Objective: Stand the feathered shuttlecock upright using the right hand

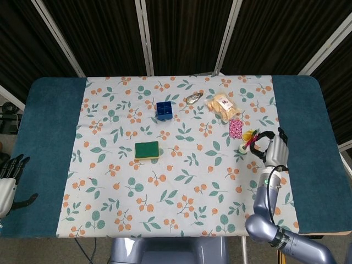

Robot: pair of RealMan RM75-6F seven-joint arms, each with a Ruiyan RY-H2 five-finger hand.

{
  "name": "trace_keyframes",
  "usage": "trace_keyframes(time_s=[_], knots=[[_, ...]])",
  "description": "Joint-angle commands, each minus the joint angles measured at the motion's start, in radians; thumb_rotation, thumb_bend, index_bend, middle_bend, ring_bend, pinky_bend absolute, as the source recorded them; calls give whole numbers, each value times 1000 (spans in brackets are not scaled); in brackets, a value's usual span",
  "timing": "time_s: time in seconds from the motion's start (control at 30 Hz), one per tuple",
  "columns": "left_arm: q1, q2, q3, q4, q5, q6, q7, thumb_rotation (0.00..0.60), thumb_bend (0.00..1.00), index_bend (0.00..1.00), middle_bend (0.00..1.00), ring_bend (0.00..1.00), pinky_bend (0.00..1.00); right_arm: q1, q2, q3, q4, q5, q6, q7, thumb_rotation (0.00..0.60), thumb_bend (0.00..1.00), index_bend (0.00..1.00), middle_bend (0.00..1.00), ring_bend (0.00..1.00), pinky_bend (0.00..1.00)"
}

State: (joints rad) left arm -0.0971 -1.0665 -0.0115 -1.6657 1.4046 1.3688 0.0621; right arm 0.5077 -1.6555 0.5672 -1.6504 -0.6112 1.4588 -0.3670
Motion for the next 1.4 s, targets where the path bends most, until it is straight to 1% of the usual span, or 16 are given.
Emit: trace_keyframes(time_s=[0.03, 0.57, 0.73, 0.83, 0.93, 1.0, 1.1, 1.2, 1.27, 1.33, 1.4], knots=[[0, 0, 0, -1, 0, 0, 1, 565, 237, 0, 0, 0, 0, -8, 3, -4, -3, 8, -3, 7, 600, 463, 653, 377, 43, 13], [1, -1, 0, -2, -2, 0, 3, 568, 238, 0, 0, 0, 0, -40, 19, -27, -25, 17, 1, 30, 600, 463, 653, 377, 43, 13], [1, 0, 0, -3, -1, 1, 3, 568, 237, 0, 0, 0, 0, -63, 32, -43, -61, 6, 16, 39, 600, 463, 651, 377, 43, 13], [1, 0, 0, -3, -1, 1, 3, 567, 238, 0, 0, 0, 0, -79, 39, -58, -83, -7, 30, 45, 600, 463, 633, 369, 43, 13], [1, -1, 1, -3, 2, 2, 4, 571, 238, 0, 0, 0, 0, -110, 53, -89, -114, -28, 38, 64, 600, 448, 543, 314, 31, 13], [1, -1, 1, -3, 4, 3, 5, 568, 239, 0, 0, 0, 0, -120, 59, -99, -124, -42, 38, 74, 600, 406, 444, 260, 8, 13], [0, -3, 0, -3, 4, 3, 6, 567, 238, 0, 0, 0, 0, -132, 68, -111, -142, -59, 41, 82, 600, 344, 321, 201, 0, 13], [-1, -4, 0, -2, 4, 2, 7, 565, 238, 0, 0, 0, 0, -139, 75, -119, -158, -76, 44, 85, 600, 297, 232, 146, 0, 9], [-1, -4, 0, -2, 3, 1, 8, 569, 238, 0, 0, 0, 0, -145, 82, -126, -174, -97, 52, 90, 600, 265, 155, 77, 0, 1], [-1, -4, -1, -3, 2, 1, 7, 568, 238, 0, 0, 0, 0, -151, 89, -134, -187, -122, 64, 91, 600, 252, 121, 39, 0, 0], [-1, -4, -1, -3, 3, 2, 6, 565, 239, 0, 0, 0, 0, -159, 99, -142, -205, -150, 79, 94, 600, 245, 107, 13, 0, 0]])
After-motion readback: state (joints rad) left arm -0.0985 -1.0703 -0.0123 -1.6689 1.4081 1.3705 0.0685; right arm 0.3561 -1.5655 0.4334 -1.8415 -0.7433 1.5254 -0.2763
